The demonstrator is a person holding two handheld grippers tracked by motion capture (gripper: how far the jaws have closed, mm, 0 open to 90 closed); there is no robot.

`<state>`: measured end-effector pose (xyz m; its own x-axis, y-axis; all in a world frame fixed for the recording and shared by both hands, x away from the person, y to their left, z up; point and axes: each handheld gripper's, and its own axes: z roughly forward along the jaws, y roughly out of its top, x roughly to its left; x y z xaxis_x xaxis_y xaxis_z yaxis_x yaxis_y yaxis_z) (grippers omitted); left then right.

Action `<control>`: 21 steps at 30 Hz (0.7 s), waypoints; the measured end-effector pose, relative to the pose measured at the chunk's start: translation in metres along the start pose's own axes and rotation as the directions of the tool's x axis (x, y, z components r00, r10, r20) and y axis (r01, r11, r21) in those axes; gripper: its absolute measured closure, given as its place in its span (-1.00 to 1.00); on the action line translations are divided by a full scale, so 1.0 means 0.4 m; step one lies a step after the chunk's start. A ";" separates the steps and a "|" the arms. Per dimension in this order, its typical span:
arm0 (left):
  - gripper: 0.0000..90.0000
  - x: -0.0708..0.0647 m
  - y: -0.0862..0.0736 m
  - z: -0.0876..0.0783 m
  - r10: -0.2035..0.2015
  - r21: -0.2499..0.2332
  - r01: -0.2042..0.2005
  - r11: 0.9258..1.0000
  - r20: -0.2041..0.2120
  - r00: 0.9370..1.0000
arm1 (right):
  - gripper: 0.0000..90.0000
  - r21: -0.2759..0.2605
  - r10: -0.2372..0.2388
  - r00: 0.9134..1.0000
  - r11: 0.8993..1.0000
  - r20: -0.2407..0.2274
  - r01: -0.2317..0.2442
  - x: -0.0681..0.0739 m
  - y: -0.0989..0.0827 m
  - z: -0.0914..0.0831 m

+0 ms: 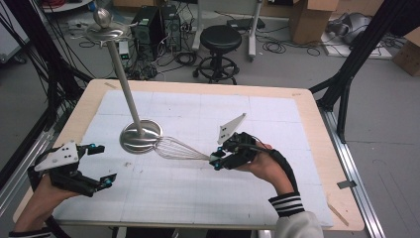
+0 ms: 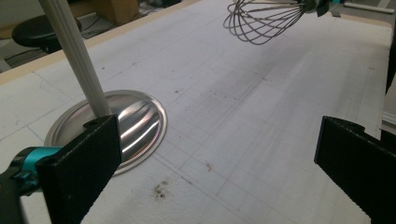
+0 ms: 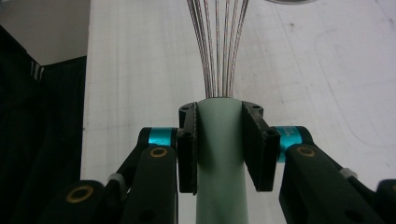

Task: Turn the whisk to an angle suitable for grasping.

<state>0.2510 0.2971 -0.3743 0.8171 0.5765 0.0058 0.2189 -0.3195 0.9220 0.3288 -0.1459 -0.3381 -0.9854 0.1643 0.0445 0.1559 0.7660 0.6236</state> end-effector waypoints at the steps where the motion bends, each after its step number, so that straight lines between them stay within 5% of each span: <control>1: -0.96 0.001 0.000 -0.001 0.001 -0.001 -0.001 1.000 -0.001 1.000 | 0.54 0.004 -0.014 1.000 1.000 -0.007 0.014 0.005 0.018 0.017; 21: -0.96 -0.003 0.006 -0.004 0.012 -0.008 -0.012 1.000 0.003 1.000 | 0.54 0.059 -0.065 0.996 0.996 -0.060 0.069 0.039 0.115 0.179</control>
<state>0.2496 0.2968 -0.3715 0.8212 0.5704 0.0159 0.2048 -0.3208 0.9247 0.3254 -0.0638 -0.3647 -0.9958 0.0766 0.0504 0.0917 0.8108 0.5781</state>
